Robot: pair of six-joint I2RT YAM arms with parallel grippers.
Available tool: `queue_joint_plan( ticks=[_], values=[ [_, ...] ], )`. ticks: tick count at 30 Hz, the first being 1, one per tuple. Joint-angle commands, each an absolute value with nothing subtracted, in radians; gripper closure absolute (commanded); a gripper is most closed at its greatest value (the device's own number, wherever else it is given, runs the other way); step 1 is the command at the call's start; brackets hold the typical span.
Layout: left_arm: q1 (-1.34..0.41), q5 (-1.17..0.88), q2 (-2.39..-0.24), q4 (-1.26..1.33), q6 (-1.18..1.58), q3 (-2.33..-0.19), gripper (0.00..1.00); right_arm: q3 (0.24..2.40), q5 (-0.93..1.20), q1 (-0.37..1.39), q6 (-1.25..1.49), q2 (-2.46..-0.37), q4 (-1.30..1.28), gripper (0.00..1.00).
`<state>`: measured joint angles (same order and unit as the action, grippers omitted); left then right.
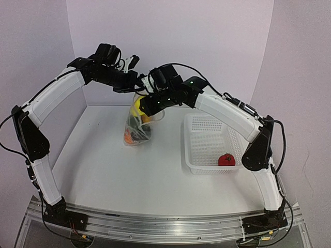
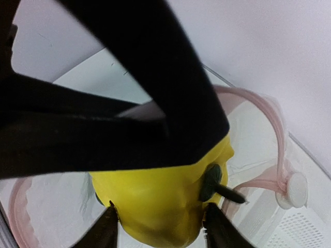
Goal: Place the food in the zip-top bag and seal the zipper
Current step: Place the fake vegetable in the zipper food storage bag.
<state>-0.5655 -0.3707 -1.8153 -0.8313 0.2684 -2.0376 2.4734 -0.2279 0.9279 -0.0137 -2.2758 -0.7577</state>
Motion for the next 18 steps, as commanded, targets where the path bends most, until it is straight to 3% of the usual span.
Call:
queue_joint_plan(
  ticks=[1, 3, 5, 13, 18],
  values=[
    [-0.578, -0.358, -1.765, -0.797, 0.295, -2.053, 1.0, 2.459, -0.238, 0.928, -0.023, -2.236, -0.721, 0.3],
    [-0.576, -0.311, -1.769, -0.804, 0.297, -2.055, 1.0, 2.445, -0.211, 0.928, 0.003, -2.202, -0.723, 0.15],
    [-0.575, -0.292, -1.774, -0.807, 0.301, -2.057, 1.0, 2.436, -0.166, 0.927, 0.047, -2.168, -0.732, 0.1],
    [-0.572, -0.222, -1.787, -0.817, 0.308, -2.061, 1.0, 2.4, 0.04, 0.924, 0.221, -1.991, -0.758, 0.08],
    [-0.572, -0.199, -1.789, -0.817, 0.311, -2.072, 1.0, 2.28, -0.099, 0.843, 0.459, -1.839, -0.907, 0.12]
  ],
)
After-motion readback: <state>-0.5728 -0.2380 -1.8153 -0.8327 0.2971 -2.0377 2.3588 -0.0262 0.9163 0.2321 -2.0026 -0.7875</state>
